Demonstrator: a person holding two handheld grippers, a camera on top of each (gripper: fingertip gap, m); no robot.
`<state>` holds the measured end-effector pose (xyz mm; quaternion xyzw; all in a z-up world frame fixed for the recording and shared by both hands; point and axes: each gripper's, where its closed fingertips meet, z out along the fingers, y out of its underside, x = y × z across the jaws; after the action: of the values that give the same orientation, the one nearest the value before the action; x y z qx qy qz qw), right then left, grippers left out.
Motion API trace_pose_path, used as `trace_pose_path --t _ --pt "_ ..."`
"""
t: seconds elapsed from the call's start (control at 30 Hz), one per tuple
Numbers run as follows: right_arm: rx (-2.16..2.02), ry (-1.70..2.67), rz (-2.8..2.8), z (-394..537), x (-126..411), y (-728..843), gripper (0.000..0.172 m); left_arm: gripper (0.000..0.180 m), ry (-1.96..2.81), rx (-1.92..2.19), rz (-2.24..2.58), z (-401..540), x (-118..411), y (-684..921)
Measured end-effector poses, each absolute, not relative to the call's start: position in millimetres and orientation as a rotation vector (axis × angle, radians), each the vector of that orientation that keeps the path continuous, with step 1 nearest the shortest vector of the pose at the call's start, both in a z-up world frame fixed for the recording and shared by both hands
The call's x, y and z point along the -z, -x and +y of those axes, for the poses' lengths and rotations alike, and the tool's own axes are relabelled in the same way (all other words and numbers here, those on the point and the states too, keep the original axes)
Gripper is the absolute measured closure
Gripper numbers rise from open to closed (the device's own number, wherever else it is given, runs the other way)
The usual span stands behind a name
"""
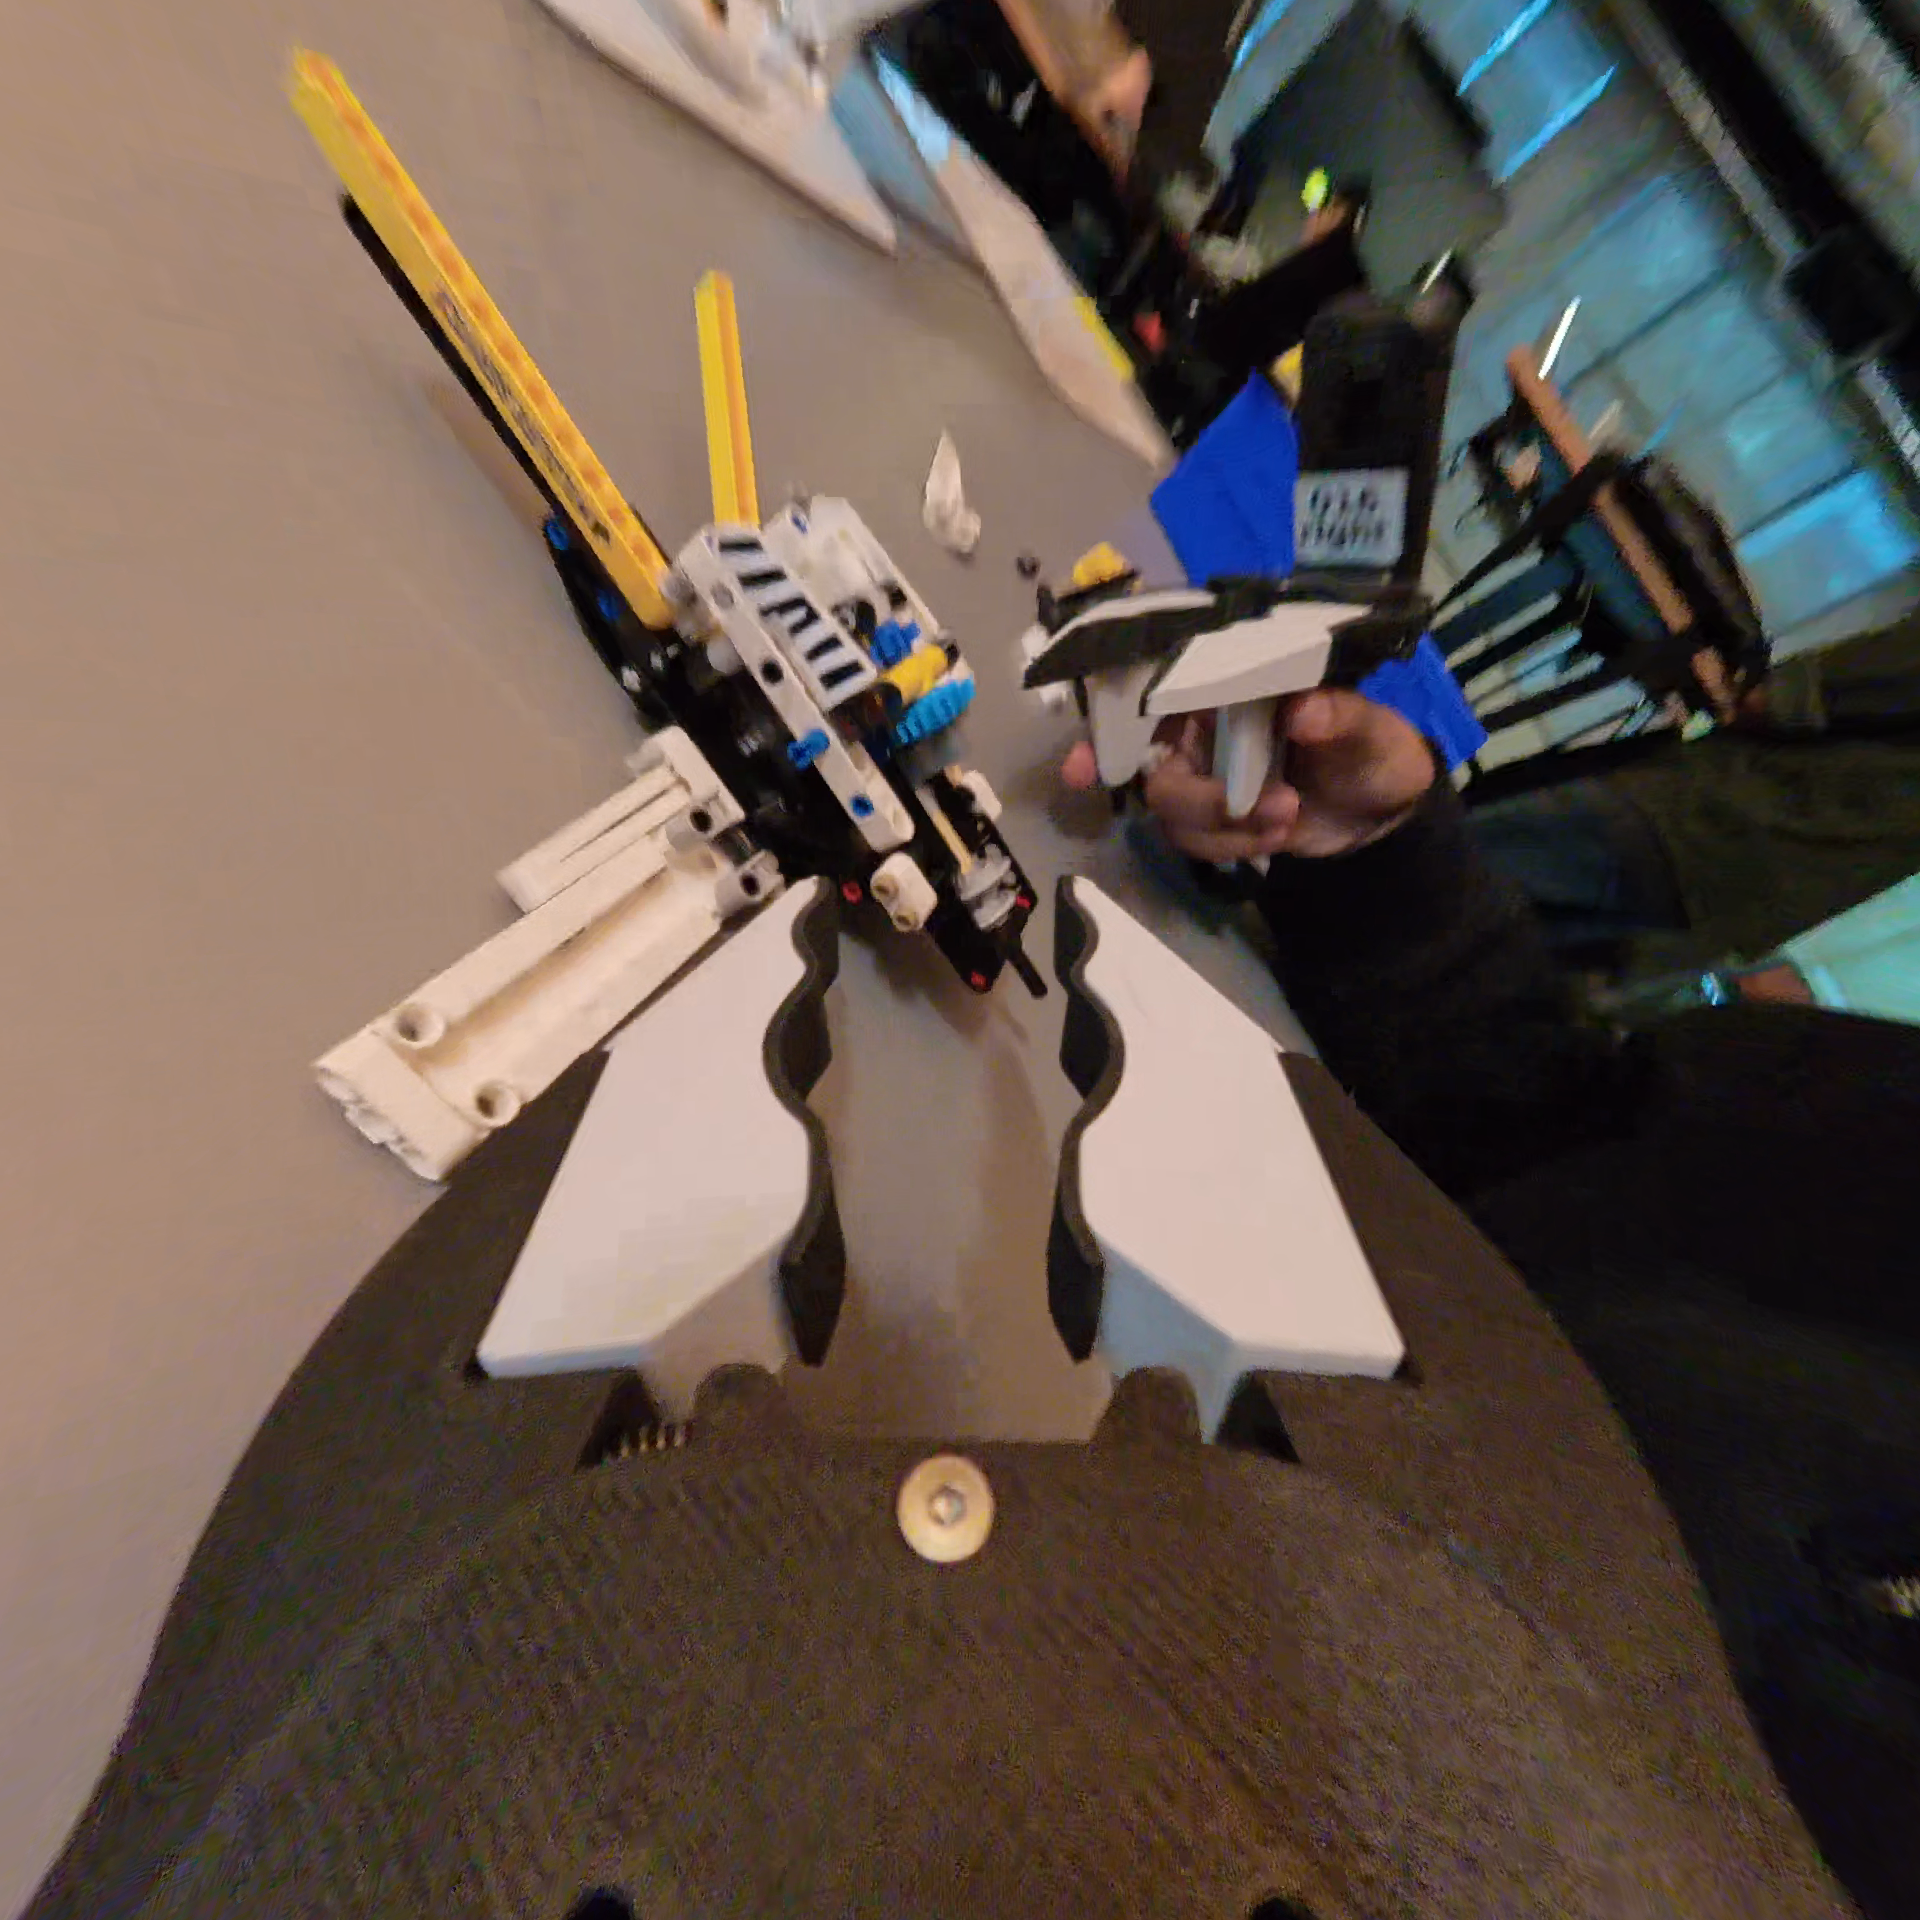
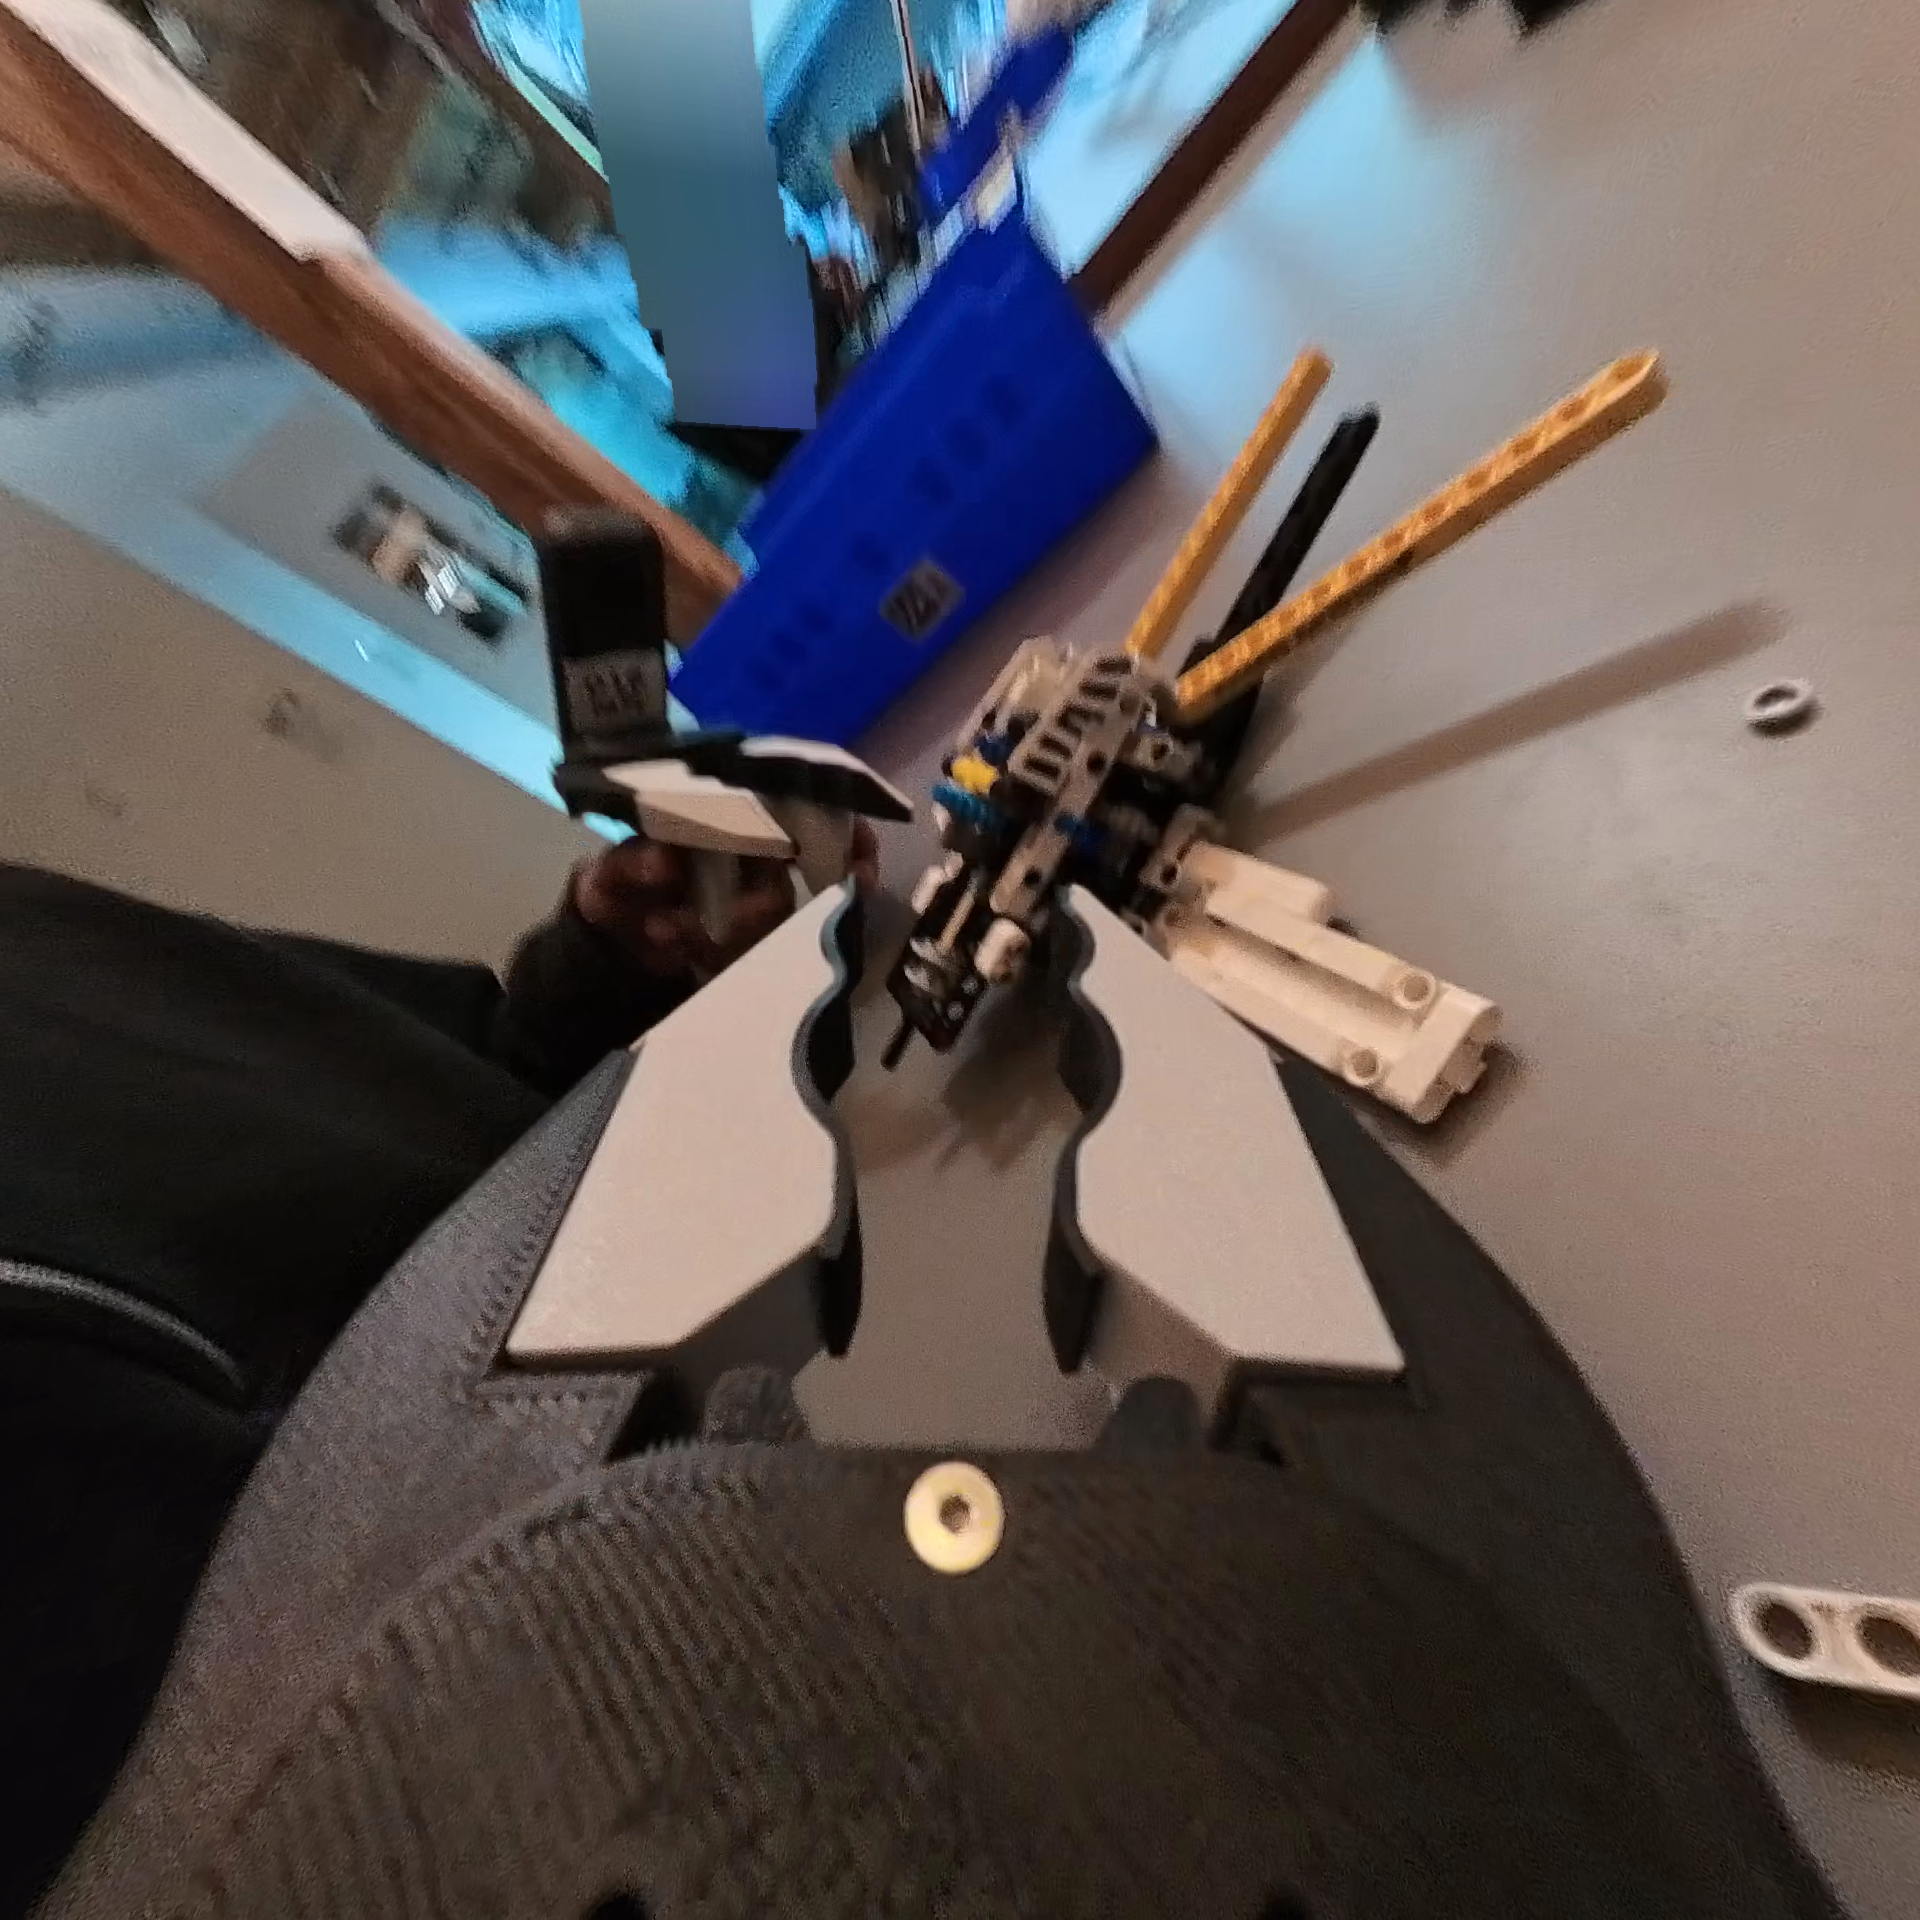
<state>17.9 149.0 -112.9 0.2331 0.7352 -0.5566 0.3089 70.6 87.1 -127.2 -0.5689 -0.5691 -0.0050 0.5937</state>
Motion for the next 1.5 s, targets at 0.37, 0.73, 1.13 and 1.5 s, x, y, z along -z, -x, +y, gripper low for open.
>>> trace_pose_path --t 0.37,0.73,1.13,1.5 --pt "1.095 -0.507 2.004 116 148 -43 0.157 0.154 1.461 0.127 -1.326 110 151 -43" --pt "1.25 -0.525 1.987 102 124 -51 0.164 0.168 1.216 0.243 -1.328 92 137 -36" --pt "2.096 1.42 3.145 109 114 -48 0.13 0.168 1.037 0.352 -1.312 100 120 -40" --pt "2.273 1.697 3.034 107 91 -71 0.165 0.167 1.035 0.31 -1.276 101 98 -54"
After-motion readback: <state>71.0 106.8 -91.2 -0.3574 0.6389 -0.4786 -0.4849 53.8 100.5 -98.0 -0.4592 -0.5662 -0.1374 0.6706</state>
